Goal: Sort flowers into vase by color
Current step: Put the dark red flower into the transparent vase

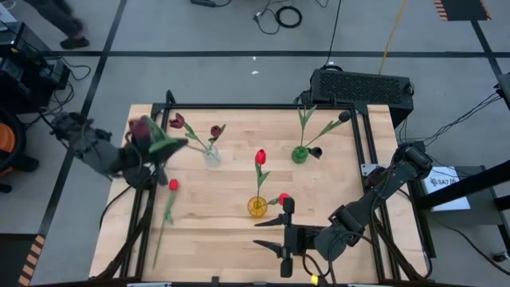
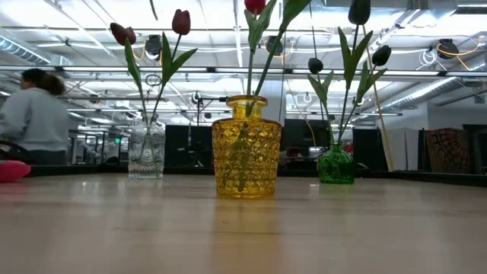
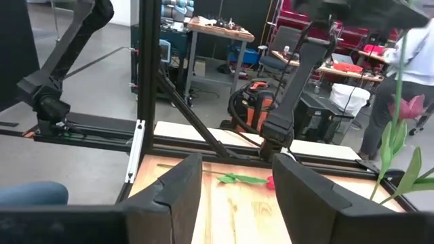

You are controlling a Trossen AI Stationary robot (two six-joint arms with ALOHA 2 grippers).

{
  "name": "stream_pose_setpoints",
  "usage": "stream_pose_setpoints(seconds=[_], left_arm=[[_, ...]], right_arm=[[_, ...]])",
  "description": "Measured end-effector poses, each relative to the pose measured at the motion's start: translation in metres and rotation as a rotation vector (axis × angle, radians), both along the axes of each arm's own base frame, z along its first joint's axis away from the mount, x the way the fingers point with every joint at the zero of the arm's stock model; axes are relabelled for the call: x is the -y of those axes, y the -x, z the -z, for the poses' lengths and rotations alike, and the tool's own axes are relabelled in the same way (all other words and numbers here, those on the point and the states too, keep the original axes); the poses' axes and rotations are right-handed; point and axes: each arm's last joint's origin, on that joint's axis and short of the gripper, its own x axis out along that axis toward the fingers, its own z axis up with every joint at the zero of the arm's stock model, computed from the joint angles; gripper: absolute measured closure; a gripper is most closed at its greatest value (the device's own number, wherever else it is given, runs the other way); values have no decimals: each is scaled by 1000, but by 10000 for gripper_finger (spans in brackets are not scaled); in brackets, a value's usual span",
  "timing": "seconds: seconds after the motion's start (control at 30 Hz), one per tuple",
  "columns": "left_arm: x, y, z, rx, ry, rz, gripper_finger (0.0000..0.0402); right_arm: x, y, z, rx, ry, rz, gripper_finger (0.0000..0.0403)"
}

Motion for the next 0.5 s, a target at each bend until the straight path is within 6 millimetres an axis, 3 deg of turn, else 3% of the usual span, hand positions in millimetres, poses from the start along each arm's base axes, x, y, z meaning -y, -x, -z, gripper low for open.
stream_pose_setpoints(seconds=[0.3,0.5], left_arm=[[-31,-1,3,-25,58,-126,394],[-43,-12,23,-141,99,-272,392]], right_arm=[[2,-2,0,-2,30,4,230],[4,-3,0,-3,33,8,230]])
